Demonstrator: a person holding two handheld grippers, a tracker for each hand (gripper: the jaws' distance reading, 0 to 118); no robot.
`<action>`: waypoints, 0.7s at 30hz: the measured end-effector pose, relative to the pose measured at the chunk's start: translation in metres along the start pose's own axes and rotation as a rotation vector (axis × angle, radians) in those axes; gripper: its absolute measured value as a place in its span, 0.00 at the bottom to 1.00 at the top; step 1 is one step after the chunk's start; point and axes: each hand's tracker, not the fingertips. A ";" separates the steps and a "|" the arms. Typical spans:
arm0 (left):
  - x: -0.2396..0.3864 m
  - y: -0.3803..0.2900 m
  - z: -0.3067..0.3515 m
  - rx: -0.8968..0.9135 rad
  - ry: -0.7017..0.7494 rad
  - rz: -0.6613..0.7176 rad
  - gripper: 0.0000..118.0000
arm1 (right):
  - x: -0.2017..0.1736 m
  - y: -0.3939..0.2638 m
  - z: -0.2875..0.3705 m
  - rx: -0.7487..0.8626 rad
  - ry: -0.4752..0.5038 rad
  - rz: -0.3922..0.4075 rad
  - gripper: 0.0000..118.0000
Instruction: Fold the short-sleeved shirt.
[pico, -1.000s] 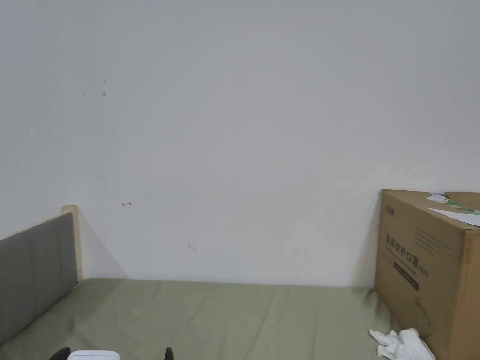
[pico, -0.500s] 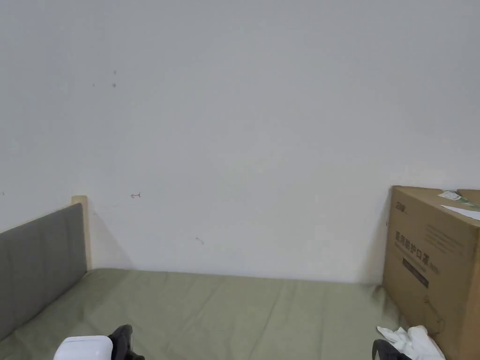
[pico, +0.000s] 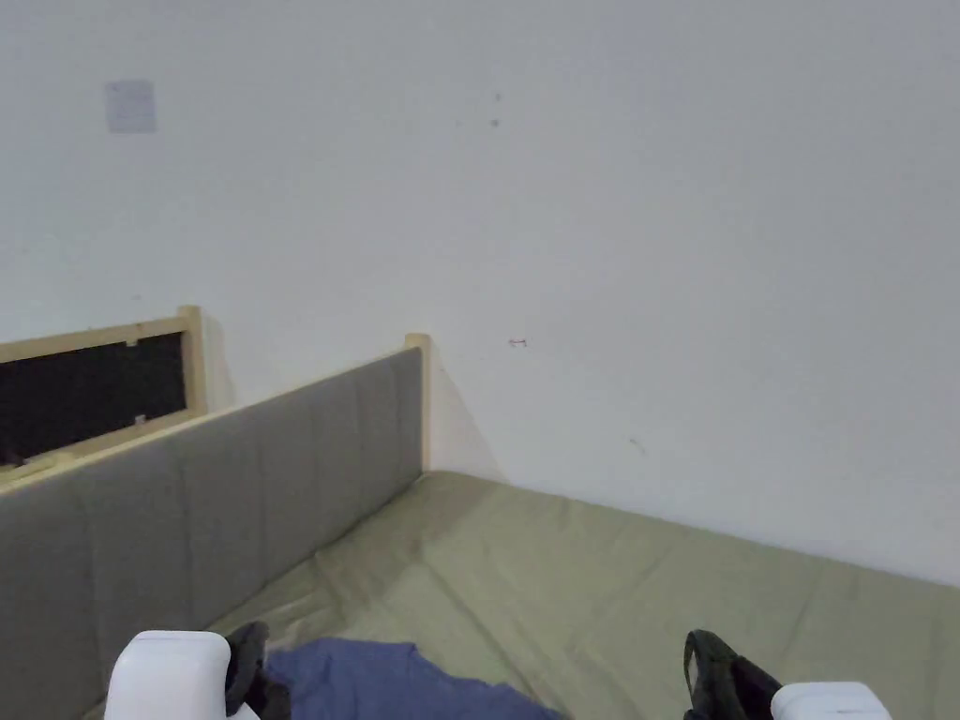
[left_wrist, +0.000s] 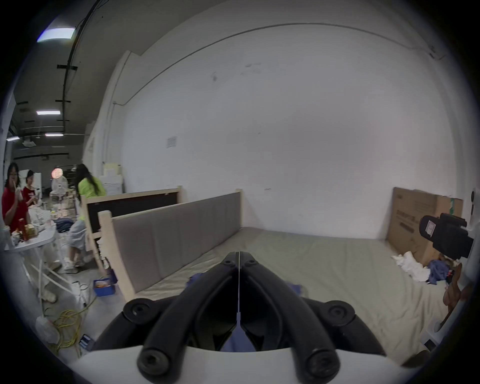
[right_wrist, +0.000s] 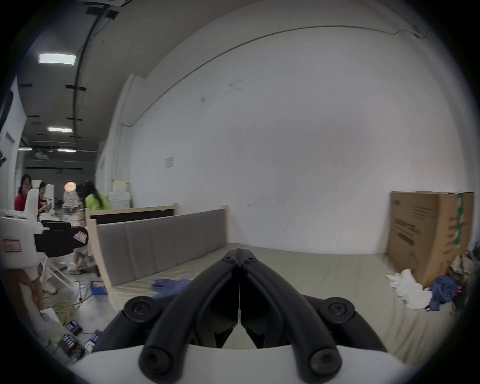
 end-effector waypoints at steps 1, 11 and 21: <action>-0.008 -0.004 -0.005 -0.014 0.013 0.007 0.03 | -0.011 -0.003 -0.008 -0.003 0.021 0.002 0.02; -0.027 -0.038 -0.062 -0.197 -0.063 0.075 1.00 | -0.050 -0.019 -0.049 -0.030 0.143 0.022 0.02; 0.050 -0.189 -0.248 -0.708 -0.249 0.071 1.00 | -0.033 0.014 -0.034 0.076 0.149 0.091 0.02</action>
